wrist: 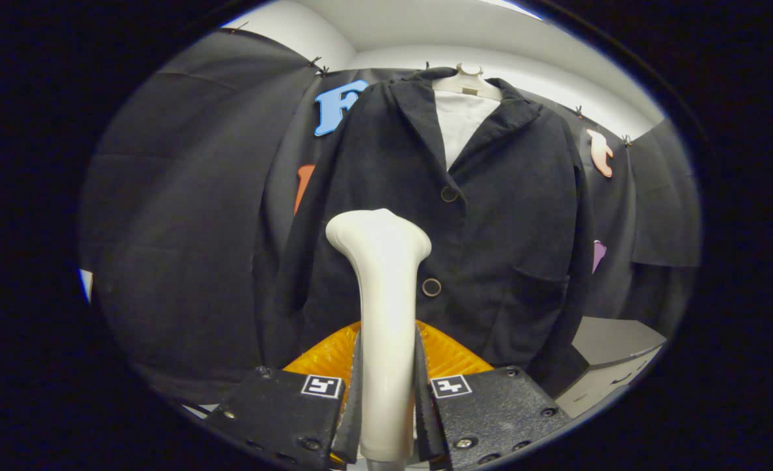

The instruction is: Iron the clothes twice with a garment steamer, once on the left side and once on the right side.

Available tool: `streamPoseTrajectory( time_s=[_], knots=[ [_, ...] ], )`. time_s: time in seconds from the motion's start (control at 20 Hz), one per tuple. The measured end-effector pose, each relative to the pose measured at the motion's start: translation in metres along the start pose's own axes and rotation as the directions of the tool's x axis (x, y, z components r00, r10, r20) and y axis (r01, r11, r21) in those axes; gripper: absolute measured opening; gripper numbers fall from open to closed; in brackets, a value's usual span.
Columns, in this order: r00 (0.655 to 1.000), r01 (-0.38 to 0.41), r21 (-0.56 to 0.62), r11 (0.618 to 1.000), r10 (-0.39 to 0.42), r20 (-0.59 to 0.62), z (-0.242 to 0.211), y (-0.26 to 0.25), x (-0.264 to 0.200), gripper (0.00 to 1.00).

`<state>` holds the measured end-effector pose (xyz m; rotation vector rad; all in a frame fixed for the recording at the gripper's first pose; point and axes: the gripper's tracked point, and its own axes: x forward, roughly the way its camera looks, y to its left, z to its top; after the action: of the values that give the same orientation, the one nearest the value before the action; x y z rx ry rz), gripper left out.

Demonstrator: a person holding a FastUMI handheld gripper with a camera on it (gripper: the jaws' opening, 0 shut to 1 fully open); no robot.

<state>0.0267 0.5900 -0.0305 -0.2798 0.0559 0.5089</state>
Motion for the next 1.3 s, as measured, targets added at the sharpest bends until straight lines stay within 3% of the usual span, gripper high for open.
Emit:
streamPoseTrajectory(
  time_s=[0.45,0.6,1.2,1.3],
  knots=[
    [0.992,-0.030,-0.018,0.999,0.028,-0.127,-0.053,0.004,-0.014,0.36],
    [0.975,-0.044,0.005,0.999,0.044,-0.219,-0.080,0.004,-0.019,0.36],
    [0.924,-0.071,-0.011,0.997,0.062,-0.377,-0.138,0.006,-0.034,0.36],
    [0.902,-0.078,0.012,0.997,0.076,-0.425,-0.149,0.008,-0.040,0.36]
  ],
)
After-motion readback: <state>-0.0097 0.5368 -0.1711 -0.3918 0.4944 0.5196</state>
